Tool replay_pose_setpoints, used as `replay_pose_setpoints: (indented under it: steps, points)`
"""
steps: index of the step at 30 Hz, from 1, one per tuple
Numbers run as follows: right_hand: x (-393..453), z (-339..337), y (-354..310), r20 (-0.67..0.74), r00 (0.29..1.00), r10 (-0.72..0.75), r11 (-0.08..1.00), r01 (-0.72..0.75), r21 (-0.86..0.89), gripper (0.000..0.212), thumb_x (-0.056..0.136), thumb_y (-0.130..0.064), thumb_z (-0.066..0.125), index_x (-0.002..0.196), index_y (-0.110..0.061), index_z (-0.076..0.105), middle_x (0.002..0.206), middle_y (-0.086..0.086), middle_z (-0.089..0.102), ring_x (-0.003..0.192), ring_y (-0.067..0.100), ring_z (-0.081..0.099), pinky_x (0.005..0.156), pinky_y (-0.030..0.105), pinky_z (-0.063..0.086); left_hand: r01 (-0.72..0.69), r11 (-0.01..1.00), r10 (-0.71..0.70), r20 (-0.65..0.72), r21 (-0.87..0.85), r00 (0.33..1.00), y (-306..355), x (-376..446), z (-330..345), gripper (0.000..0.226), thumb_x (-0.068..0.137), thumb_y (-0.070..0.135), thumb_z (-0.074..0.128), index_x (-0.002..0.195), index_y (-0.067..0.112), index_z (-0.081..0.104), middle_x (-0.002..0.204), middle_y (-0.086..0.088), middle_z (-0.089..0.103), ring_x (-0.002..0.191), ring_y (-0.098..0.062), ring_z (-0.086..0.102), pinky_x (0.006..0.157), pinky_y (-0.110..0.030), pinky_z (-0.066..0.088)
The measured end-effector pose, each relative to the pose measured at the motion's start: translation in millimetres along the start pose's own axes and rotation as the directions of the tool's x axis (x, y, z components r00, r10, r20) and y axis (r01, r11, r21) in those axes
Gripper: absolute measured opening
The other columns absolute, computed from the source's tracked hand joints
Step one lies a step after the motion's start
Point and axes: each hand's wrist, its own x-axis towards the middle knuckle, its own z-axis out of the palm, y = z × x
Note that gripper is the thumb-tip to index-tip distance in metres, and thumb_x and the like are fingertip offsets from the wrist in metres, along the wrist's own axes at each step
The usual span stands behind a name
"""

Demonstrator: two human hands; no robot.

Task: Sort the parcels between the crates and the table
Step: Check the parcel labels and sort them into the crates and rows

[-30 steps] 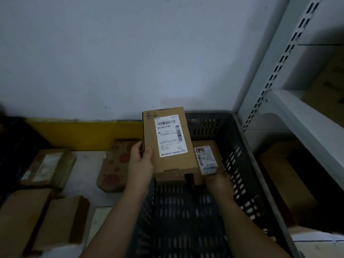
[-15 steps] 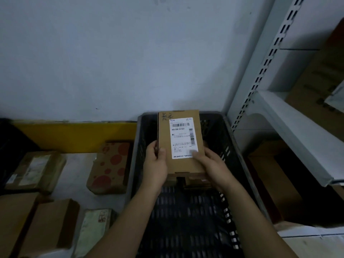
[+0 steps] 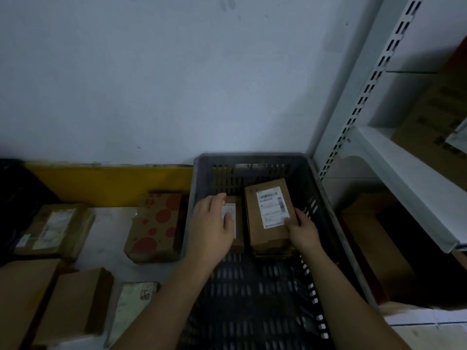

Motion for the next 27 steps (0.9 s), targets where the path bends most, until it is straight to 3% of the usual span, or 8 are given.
replay_pose_setpoints:
  steps: [2, 5, 8, 11, 14, 21, 25, 27]
  points:
    - [7.5, 5.9, 16.9, -0.03, 1.0, 0.001, 0.995, -0.004, -0.103, 0.044, 0.11, -0.023, 0.06, 0.154, -0.02, 0.056, 0.138, 0.0, 0.067, 0.126, 0.031, 0.064, 0.111, 0.043, 0.051, -0.036, 0.972, 0.046, -0.039, 0.234, 0.998, -11.5, -4.5, -3.9, 0.053, 0.103, 0.031, 0.057, 0.153, 0.016, 0.051, 0.153, -0.009, 0.053, 0.149, -0.033, 0.041, 0.125, -0.051, 0.032]
    - [22.5, 15.9, 43.6, -0.086, 0.995, -0.049, 0.951, 0.021, -0.308, 0.053, 0.107, -0.02, 0.06, 0.158, -0.023, 0.047, 0.149, 0.008, 0.062, 0.133, 0.033, 0.061, 0.115, 0.04, 0.047, 0.026, 0.904, -0.046, 0.037, 0.428, 0.998, -22.1, -10.5, -8.0, 0.07, 0.103, 0.047, 0.05, 0.166, 0.021, 0.033, 0.172, -0.013, 0.03, 0.162, -0.037, 0.017, 0.13, -0.06, 0.009]
    - [33.0, 28.1, 71.4, -0.099, 0.99, -0.105, 0.833, 0.034, -0.552, 0.057, 0.104, -0.025, 0.058, 0.158, -0.025, 0.043, 0.154, 0.017, 0.05, 0.135, 0.038, 0.056, 0.115, 0.05, 0.049, 0.012, 0.88, -0.102, 0.164, 0.475, 0.981, -32.4, -15.4, -5.3, 0.077, 0.106, 0.057, 0.036, 0.171, 0.021, 0.011, 0.179, -0.011, 0.006, 0.165, -0.034, 0.001, 0.132, -0.058, 0.004]
    - [27.0, 36.4, 71.0, -0.113, 0.99, -0.086, 0.773, -0.005, -0.635, 0.049, 0.107, -0.035, 0.05, 0.153, -0.017, 0.051, 0.153, 0.017, 0.048, 0.138, 0.037, 0.051, 0.116, 0.05, 0.044, 0.01, 0.876, -0.119, 0.197, 0.482, 0.973, -35.6, -17.3, -3.4, 0.079, 0.108, 0.059, 0.03, 0.171, 0.018, 0.005, 0.179, -0.009, -0.002, 0.165, -0.03, -0.005, 0.133, -0.054, 0.006]
    - [23.0, 39.1, 67.8, -0.053, 0.972, -0.229, 0.542, 0.083, -0.836, 0.062, 0.104, -0.047, 0.053, 0.154, -0.009, 0.053, 0.163, 0.022, 0.036, 0.149, 0.04, 0.035, 0.123, 0.053, 0.038, 0.02, 0.888, -0.123, 0.195, 0.459, 0.973, -34.2, -17.2, -6.6, 0.078, 0.108, 0.057, 0.033, 0.171, 0.019, 0.005, 0.18, -0.008, -0.003, 0.165, -0.028, -0.006, 0.134, -0.051, 0.005]
    - [-1.0, 46.4, 20.3, 0.05, 0.961, -0.272, 0.427, 0.167, -0.889, 0.078, 0.102, -0.061, 0.035, 0.158, -0.009, 0.05, 0.168, 0.023, 0.035, 0.155, 0.044, 0.028, 0.125, 0.058, 0.032, 0.084, 0.93, -0.14, 0.131, 0.359, 0.982, -44.6, -30.7, -25.2, 0.076, 0.109, 0.061, 0.032, 0.171, 0.022, 0.013, 0.179, -0.005, 0.006, 0.165, -0.025, 0.002, 0.133, -0.048, 0.006]
    - [-29.2, 79.1, -34.3, 0.119, 0.899, -0.422, 0.511, 0.344, -0.788, 0.066, 0.105, -0.056, 0.045, 0.151, -0.01, 0.058, 0.164, 0.023, 0.044, 0.155, 0.043, 0.033, 0.126, 0.058, 0.032, 0.164, 0.933, -0.196, 0.068, 0.321, 0.978, -69.4, -45.1, -49.2, 0.074, 0.108, 0.062, 0.031, 0.17, 0.022, 0.02, 0.178, -0.006, 0.015, 0.164, -0.028, 0.011, 0.133, -0.05, 0.012]
    - [-50.6, 104.3, -60.6, 0.127, 0.836, -0.535, 0.525, 0.446, -0.725, 0.067, 0.104, -0.057, 0.038, 0.14, -0.008, 0.067, 0.158, 0.025, 0.051, 0.151, 0.045, 0.039, 0.124, 0.059, 0.035, 0.187, 0.928, -0.213, 0.048, 0.323, 0.976, -88.3, -56.7, -66.9, 0.074, 0.106, 0.062, 0.029, 0.169, 0.023, 0.023, 0.177, -0.007, 0.019, 0.162, -0.03, 0.015, 0.132, -0.051, 0.014]
